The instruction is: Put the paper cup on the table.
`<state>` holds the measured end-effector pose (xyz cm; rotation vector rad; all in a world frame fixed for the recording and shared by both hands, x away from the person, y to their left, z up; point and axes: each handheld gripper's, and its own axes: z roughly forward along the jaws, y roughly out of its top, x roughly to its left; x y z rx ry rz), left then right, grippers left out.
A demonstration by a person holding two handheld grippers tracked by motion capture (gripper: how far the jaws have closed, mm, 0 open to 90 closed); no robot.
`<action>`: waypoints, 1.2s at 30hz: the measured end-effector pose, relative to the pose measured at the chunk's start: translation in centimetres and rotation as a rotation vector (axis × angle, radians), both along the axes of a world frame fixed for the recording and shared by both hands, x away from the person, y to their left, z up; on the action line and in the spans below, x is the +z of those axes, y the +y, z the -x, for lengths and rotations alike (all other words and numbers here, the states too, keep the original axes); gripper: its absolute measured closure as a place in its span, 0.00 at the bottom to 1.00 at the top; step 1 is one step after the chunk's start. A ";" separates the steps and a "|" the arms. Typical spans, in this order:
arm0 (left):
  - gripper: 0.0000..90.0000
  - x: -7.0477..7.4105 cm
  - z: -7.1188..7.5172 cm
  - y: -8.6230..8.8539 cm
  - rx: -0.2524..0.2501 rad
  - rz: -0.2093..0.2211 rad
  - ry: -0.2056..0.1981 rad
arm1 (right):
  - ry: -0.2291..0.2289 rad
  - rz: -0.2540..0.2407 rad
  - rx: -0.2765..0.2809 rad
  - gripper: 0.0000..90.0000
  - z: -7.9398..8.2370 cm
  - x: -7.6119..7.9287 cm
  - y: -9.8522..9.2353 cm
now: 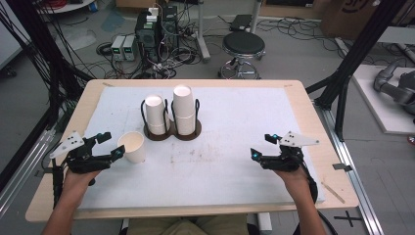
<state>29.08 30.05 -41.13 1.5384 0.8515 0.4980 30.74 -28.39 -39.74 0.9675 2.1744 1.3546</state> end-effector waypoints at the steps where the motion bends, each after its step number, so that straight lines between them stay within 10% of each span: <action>1: 0.19 0.1 0.0 0.0 0.009 0.009 -0.007 | -0.005 -0.001 -0.003 0.24 0.0 0.0 0.0; 36: 0.19 0.6 0.7 0.4 0.050 -0.006 -0.064 | -0.015 -0.010 -0.063 0.24 1.2 0.1 -0.8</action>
